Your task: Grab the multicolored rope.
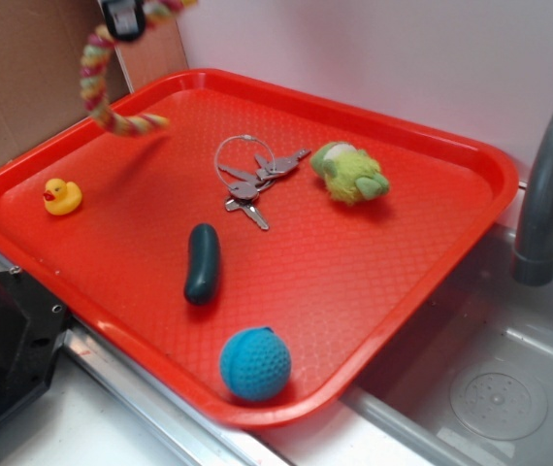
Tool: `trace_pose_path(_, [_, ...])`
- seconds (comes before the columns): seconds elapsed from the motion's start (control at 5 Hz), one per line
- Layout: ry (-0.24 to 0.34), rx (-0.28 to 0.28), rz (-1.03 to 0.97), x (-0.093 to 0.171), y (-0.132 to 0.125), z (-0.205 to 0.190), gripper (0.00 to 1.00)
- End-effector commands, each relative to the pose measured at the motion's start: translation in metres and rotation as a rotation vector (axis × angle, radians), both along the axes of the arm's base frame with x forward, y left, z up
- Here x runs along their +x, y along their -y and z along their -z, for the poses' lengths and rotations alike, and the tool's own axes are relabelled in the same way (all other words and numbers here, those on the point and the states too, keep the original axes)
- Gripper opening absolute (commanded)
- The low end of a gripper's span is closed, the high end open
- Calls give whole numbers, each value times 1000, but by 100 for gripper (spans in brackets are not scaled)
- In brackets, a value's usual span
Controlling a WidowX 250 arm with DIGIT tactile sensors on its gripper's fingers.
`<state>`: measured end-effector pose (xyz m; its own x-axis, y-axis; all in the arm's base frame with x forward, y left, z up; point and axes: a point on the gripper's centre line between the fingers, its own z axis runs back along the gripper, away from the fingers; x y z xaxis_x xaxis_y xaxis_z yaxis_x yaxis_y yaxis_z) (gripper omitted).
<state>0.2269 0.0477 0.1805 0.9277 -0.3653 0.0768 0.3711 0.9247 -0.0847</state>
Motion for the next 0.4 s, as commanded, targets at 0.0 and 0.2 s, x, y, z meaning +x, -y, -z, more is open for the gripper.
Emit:
trace_pose_path(0.0, [91,-1,-50,4,0,-97,0])
trace_pose_path(0.2, [84,37,-59,6,4,-92,0])
